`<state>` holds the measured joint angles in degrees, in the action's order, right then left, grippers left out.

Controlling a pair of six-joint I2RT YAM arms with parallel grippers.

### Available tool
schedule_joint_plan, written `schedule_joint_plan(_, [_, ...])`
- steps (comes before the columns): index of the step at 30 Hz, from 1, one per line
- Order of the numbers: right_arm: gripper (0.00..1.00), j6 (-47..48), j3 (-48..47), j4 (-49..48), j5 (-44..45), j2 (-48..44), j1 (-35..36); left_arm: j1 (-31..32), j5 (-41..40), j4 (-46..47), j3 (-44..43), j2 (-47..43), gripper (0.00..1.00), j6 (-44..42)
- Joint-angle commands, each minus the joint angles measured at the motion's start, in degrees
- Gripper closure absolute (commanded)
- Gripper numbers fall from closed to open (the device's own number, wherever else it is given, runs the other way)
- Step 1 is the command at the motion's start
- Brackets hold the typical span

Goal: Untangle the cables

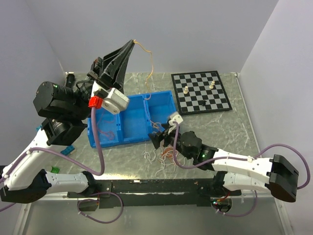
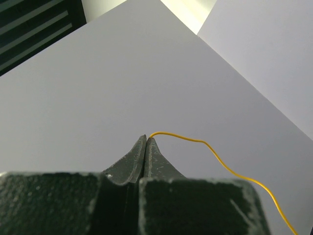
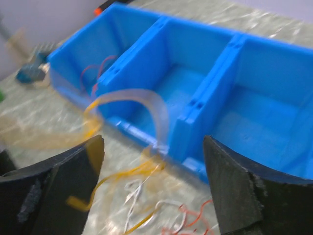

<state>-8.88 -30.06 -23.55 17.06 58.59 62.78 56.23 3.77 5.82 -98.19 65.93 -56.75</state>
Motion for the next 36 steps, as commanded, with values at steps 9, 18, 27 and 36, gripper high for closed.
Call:
schedule_joint_plan(9, [0.72, -2.4, -2.7, -4.4, -3.8, 2.6, -4.2, 2.6, -3.6, 2.1, -1.5, -1.0, 0.99, -3.6])
schedule_joint_plan(18, [0.79, -8.8, 3.6, -4.0, -3.5, 0.0, -4.1, 3.4, -7.5, 20.2, 0.6, 1.5, 0.99, -12.8])
schedule_joint_plan(27, [0.82, -12.3, 6.4, -3.5, -4.0, -0.8, -3.9, 4.4, -9.5, 33.5, -7.3, 8.1, 0.99, -23.7])
schedule_joint_plan(36, [0.85, -13.6, 6.1, -2.3, -4.4, -4.0, -2.5, 4.4, -15.3, 22.7, -7.2, 7.4, 0.99, -16.2])
